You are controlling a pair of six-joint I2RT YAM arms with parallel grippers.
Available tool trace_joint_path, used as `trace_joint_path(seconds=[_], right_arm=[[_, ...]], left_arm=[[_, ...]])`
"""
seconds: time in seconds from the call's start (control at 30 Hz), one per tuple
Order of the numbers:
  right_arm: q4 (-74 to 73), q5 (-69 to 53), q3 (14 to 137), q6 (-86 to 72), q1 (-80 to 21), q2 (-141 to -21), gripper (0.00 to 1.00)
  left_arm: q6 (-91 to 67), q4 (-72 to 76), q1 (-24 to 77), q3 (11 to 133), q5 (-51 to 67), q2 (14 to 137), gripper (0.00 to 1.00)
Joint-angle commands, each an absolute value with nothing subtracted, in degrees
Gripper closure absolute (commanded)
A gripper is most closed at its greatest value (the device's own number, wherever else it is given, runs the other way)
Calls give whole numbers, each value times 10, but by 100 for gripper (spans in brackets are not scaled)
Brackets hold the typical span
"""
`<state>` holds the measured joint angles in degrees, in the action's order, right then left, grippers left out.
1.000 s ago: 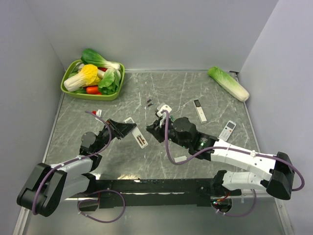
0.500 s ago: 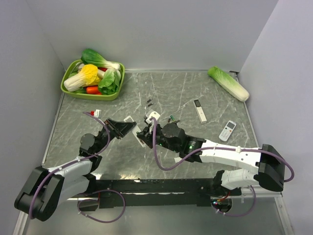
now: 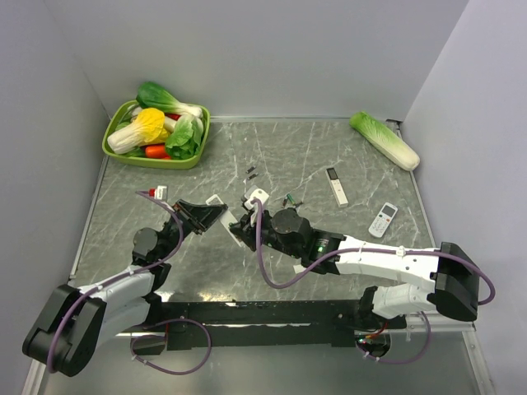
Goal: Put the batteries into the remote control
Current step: Load the battery into the remote control.
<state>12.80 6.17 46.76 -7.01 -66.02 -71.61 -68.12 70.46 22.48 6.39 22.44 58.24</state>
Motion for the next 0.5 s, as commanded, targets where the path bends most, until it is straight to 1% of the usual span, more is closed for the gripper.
trace_joint_path(seconds=[0.0,0.47], right_arm=[[132,79,489,-69,-670,-725,100],[67,80,528,-54,-677,-748,100]], left_arm=[[-692,757,227,57,209,567,98],[-689,763,227,55,207,556,99]])
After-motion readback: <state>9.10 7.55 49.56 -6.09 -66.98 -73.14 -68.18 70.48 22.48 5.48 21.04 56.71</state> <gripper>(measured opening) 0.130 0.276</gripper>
